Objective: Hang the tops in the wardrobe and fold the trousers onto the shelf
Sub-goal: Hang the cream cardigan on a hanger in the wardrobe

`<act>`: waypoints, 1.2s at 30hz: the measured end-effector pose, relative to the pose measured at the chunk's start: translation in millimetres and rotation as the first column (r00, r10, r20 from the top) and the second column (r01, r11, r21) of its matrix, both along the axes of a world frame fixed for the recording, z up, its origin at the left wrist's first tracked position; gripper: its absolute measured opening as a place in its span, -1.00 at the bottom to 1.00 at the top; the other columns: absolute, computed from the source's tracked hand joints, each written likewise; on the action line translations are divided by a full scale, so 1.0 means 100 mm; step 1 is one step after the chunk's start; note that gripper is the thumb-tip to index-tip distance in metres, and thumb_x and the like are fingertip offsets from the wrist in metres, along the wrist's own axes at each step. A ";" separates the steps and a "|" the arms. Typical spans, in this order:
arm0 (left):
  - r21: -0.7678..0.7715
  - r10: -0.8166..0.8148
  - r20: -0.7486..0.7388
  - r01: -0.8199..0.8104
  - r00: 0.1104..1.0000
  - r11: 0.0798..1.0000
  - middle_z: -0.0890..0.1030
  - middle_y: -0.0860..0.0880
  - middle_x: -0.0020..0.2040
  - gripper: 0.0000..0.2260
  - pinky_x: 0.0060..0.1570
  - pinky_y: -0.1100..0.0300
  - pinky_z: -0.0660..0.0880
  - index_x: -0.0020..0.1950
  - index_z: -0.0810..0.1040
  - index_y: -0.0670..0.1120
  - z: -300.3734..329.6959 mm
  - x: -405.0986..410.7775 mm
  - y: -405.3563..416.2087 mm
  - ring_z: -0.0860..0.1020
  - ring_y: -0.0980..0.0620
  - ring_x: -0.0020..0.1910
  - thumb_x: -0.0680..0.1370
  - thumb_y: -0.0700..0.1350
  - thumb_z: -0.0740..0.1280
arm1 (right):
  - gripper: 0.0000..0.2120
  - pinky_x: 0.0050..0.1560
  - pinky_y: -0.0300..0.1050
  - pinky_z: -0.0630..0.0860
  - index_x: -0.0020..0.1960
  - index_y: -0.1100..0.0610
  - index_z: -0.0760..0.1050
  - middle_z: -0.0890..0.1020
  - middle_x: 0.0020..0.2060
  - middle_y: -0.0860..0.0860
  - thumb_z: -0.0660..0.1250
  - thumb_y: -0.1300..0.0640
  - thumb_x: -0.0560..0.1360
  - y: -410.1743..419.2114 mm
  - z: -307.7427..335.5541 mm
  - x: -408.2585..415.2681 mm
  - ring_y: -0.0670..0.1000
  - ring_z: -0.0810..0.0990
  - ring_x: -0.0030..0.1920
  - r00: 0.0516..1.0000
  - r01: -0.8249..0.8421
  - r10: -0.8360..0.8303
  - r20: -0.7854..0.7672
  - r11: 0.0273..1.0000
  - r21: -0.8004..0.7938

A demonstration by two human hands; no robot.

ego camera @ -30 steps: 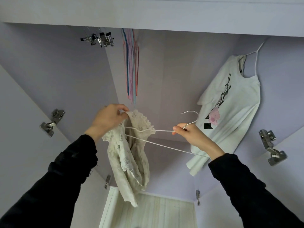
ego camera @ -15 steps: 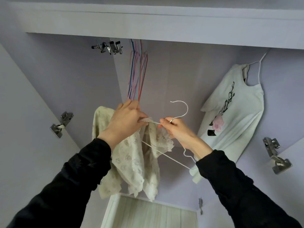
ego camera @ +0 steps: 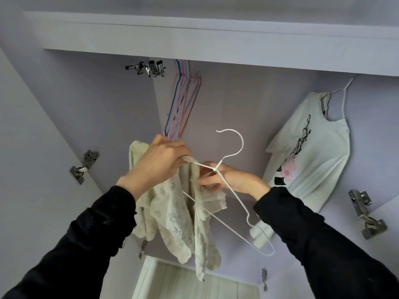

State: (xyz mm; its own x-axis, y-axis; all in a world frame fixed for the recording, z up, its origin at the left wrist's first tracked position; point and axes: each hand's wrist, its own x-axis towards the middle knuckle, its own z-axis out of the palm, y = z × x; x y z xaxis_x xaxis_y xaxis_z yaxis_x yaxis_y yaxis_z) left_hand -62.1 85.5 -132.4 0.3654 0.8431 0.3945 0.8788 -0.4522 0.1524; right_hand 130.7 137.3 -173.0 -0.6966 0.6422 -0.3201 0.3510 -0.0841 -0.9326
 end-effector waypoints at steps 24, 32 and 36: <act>0.157 0.264 0.009 -0.262 0.964 0.952 0.64 0.05 -0.13 -0.85 -0.17 0.18 0.02 -0.10 0.66 -0.06 0.07 -0.36 -0.10 0.44 -0.03 -0.40 0.50 -0.28 0.35 | -0.56 0.20 0.12 0.26 0.35 0.03 0.34 0.38 0.27 0.06 0.25 0.20 0.49 0.50 -0.01 0.56 0.11 0.34 0.28 0.512 -0.074 -0.695 0.504 0.549 0.833; 0.180 0.405 0.019 -0.402 0.914 0.898 0.60 -0.01 -0.19 -0.87 -0.17 0.17 0.00 -0.11 0.65 -0.08 0.07 -0.39 -0.08 0.44 -0.07 -0.43 0.52 -0.25 0.33 | -0.77 0.12 0.09 0.33 0.17 0.11 0.41 0.56 0.08 0.10 0.26 0.15 0.53 0.51 -0.09 0.73 0.18 0.54 0.10 0.453 -0.070 -0.690 0.564 0.604 0.794; 0.209 0.424 0.060 -0.426 0.904 0.880 0.58 -0.03 -0.23 -0.91 -0.18 0.20 -0.03 -0.17 0.63 -0.11 0.03 -0.36 -0.06 0.33 -0.02 -0.45 0.51 -0.21 0.36 | -0.73 0.08 0.03 0.46 0.20 0.17 0.43 0.59 0.07 0.15 0.30 0.13 0.53 0.48 -0.01 0.71 0.19 0.54 0.10 0.558 -0.026 -0.599 0.575 0.680 0.733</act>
State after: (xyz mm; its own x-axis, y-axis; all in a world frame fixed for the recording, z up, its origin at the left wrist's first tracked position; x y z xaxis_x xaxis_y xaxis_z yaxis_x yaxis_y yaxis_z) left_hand -98.3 79.1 -129.4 -0.0150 0.8122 0.5832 0.9926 -0.0582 0.1065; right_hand 202.2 185.5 -174.4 -0.1397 0.9891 -0.0462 0.9716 0.1279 -0.1991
